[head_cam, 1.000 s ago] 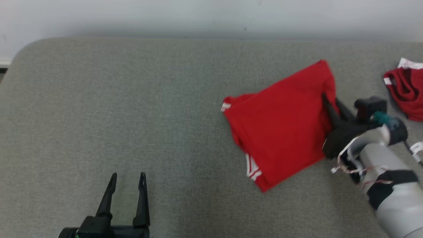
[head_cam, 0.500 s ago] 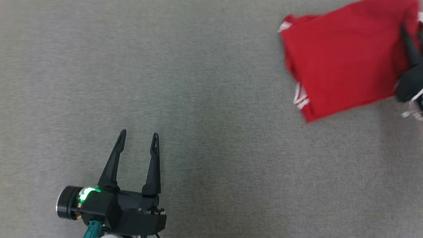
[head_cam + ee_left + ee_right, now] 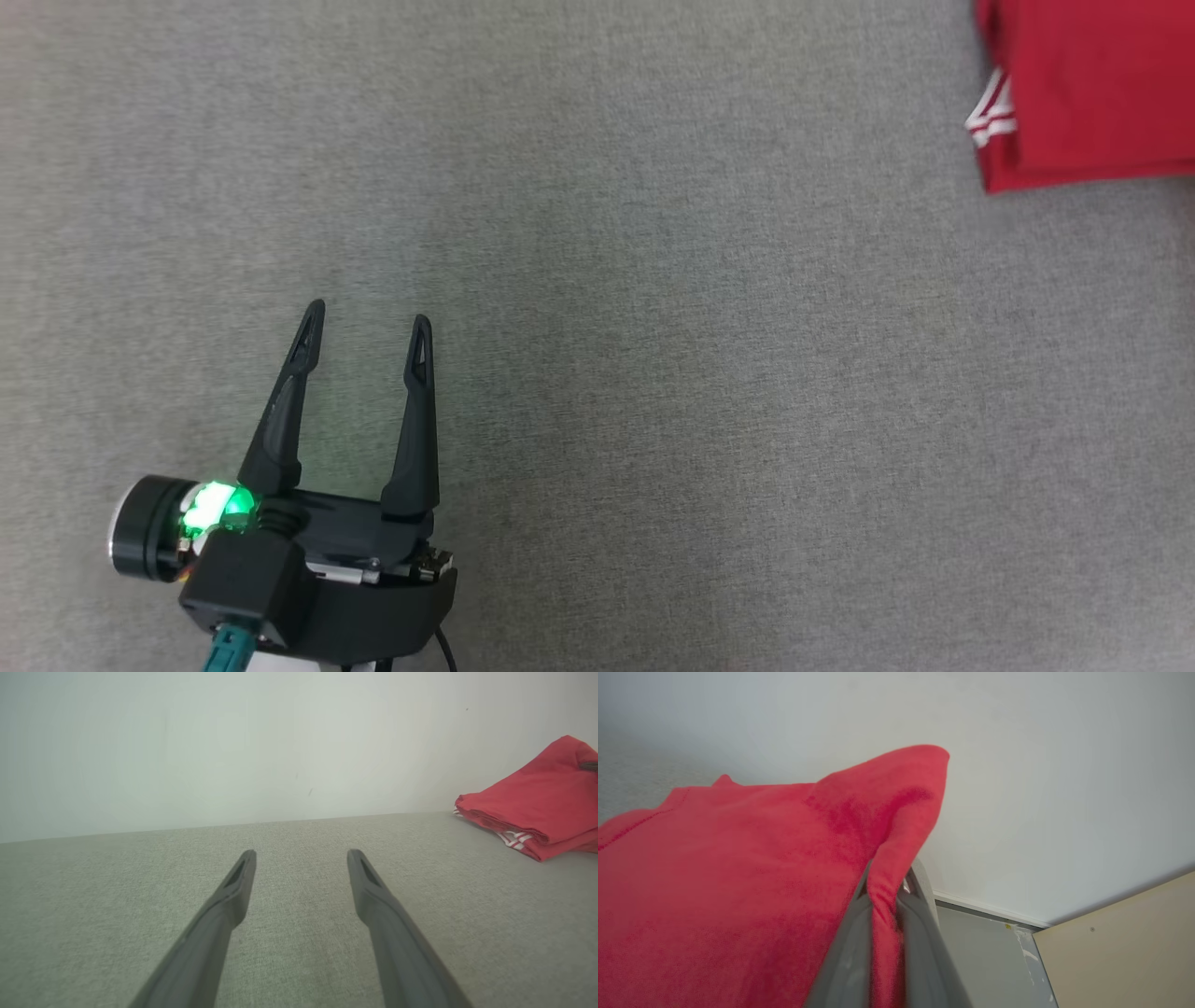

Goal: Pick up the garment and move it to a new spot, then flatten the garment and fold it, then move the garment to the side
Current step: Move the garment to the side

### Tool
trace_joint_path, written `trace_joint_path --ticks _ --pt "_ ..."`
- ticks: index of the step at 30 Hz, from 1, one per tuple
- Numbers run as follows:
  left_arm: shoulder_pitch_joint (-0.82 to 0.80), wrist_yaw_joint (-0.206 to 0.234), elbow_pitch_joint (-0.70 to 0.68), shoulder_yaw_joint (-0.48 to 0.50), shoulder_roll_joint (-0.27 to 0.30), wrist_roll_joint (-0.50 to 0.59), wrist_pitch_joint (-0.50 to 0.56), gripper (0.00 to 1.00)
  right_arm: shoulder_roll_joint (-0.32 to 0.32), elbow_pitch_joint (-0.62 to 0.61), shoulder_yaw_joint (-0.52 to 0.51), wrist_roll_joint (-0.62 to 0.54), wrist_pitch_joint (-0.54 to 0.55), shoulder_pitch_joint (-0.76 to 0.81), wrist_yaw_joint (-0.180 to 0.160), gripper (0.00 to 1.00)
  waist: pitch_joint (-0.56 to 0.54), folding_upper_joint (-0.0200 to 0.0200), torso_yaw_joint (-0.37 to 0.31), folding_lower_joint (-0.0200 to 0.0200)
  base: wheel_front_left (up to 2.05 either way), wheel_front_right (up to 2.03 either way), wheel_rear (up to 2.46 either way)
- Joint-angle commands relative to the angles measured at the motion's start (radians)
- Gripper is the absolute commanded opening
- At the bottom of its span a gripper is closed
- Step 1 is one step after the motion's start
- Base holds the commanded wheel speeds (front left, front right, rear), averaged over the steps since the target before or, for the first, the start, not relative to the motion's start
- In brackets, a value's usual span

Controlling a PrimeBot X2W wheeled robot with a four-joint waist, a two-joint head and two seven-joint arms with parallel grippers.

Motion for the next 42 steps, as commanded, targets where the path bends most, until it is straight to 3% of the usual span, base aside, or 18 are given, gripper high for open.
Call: trace_joint_path --ticks 1,7,14,15,16,17,25,33,39,42 --pt "-0.017 -0.003 -0.011 0.002 0.002 0.008 -0.003 1.0 -0.02 -0.003 0.011 0.001 0.009 -0.016 -0.003 0.0 0.027 -0.0002 -0.022 -0.0001 0.0 0.0 0.0" --pt "-0.022 -0.004 -0.063 0.01 0.002 0.019 -0.003 1.0 -0.12 -0.02 0.074 -0.005 0.047 -0.072 -0.003 0.0 0.057 -0.0002 -0.029 -0.0001 0.0 0.0 0.0" --pt "-0.036 -0.005 -0.093 0.004 0.002 0.025 -0.003 1.0 -0.147 0.009 0.103 -0.025 0.061 -0.114 -0.003 0.0 0.083 -0.0002 -0.025 -0.0001 0.0 0.0 0.0" --pt "-0.037 -0.004 -0.096 0.003 0.002 0.025 -0.003 1.0 -0.147 0.013 0.104 -0.028 0.061 -0.117 -0.003 0.06 0.085 -0.0002 -0.025 -0.0001 0.0 0.0 0.0" --pt "-0.038 -0.003 -0.097 0.003 0.002 0.026 -0.003 1.0 -0.149 0.019 0.103 -0.034 0.052 -0.123 -0.003 0.66 0.086 -0.0002 -0.024 -0.0001 0.0 0.0 0.0" --pt "-0.038 -0.003 -0.098 0.004 0.002 0.026 -0.003 1.0 -0.146 0.029 0.107 -0.041 0.053 -0.125 -0.003 1.0 0.086 -0.0002 -0.024 -0.0001 0.0 0.0 0.0" --pt "-0.009 0.007 -0.07 0.027 0.002 0.002 -0.003 1.0 -0.101 0.065 0.101 -0.11 -0.016 -0.148 -0.003 1.0 0.02 -0.0002 -0.031 -0.0001 0.0 0.0 0.0" --pt "0.058 0.018 0.005 0.057 0.001 -0.027 -0.003 1.0 0.014 -0.004 0.047 -0.081 -0.119 -0.115 -0.003 1.0 -0.132 -0.0002 -0.024 -0.0001 0.0 0.0 0.0" --pt "0.111 0.04 0.05 0.09 0.001 -0.045 -0.003 1.0 0.112 -0.093 -0.055 -0.084 -0.136 -0.022 -0.003 1.0 -0.218 -0.0002 -0.01 -0.0001 0.0 0.0 0.0" --pt "0.15 0.055 0.068 0.101 0.001 -0.055 -0.003 1.0 0.176 -0.187 -0.179 -0.104 -0.136 0.097 -0.003 1.0 -0.269 -0.0002 0.002 -0.0001 0.0 0.0 0.0"
